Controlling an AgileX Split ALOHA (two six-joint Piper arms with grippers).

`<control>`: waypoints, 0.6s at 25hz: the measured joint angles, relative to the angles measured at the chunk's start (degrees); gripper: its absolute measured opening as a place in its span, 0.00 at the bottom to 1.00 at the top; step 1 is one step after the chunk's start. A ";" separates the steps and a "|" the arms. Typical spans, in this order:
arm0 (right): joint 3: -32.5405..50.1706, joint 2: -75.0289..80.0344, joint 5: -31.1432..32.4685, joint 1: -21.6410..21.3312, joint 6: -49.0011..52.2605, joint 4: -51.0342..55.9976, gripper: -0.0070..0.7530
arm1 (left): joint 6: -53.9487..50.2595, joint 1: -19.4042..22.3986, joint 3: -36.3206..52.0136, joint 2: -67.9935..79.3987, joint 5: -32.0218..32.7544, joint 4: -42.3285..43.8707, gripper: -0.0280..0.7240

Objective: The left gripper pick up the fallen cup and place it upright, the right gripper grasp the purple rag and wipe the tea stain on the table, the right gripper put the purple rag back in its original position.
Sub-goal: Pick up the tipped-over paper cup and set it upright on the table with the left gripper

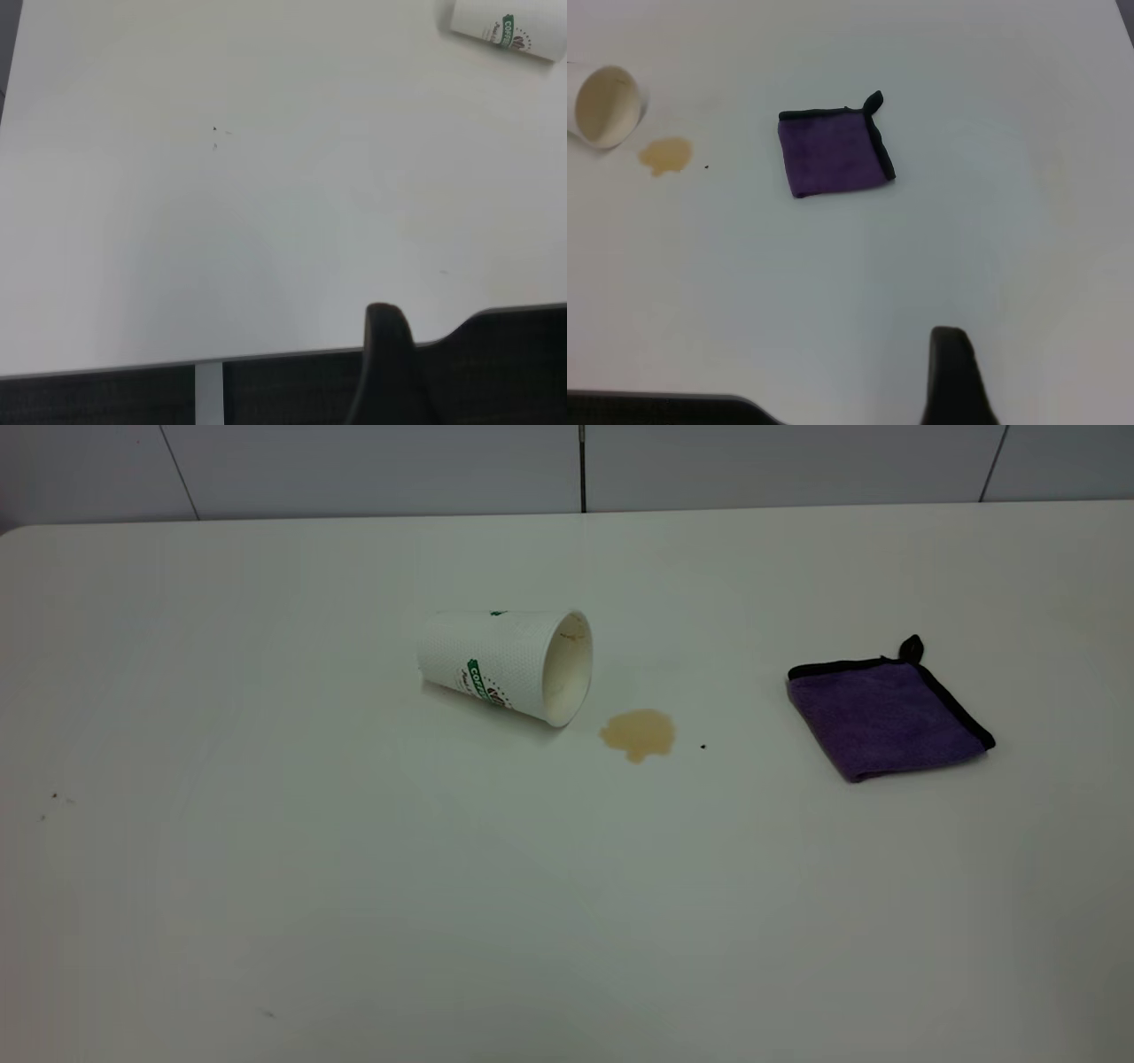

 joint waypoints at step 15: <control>0.00 0.00 0.00 0.00 0.00 0.00 0.69 | -0.40 0.00 0.00 0.00 -0.29 0.00 0.74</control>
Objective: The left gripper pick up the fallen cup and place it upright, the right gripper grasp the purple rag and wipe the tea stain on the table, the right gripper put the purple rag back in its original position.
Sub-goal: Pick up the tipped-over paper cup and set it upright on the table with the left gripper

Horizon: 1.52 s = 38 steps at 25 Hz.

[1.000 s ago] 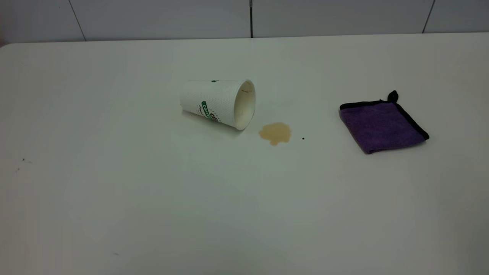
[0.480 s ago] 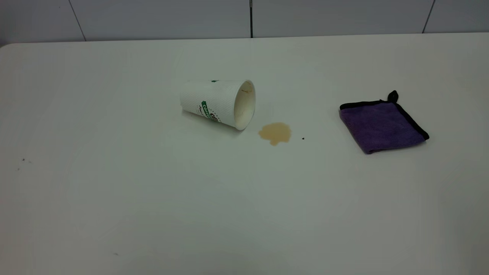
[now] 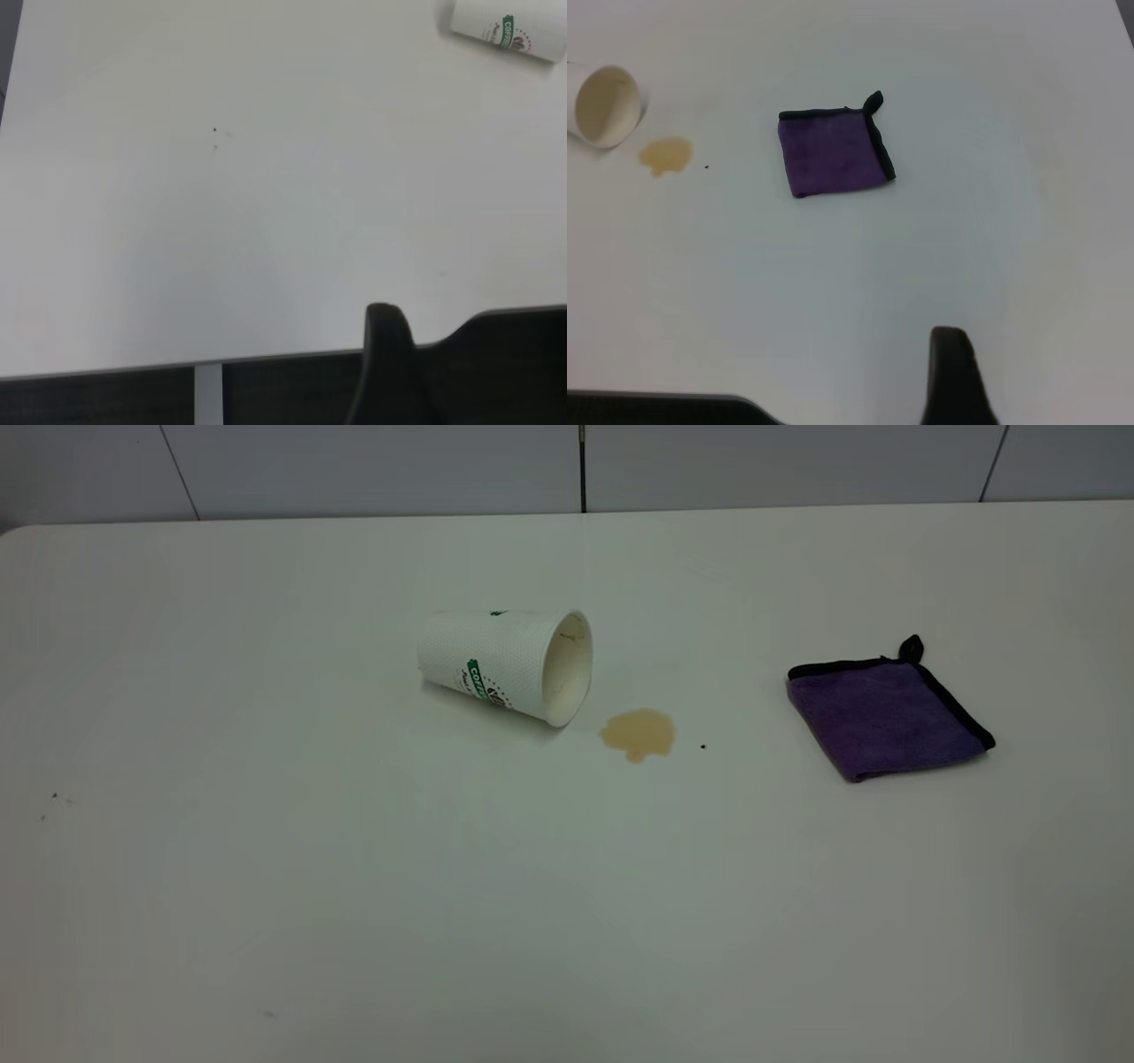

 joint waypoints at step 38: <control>0.00 0.00 0.00 0.00 0.00 0.00 0.69 | 10.44 -21.50 -19.24 85.67 -39.86 -11.43 0.73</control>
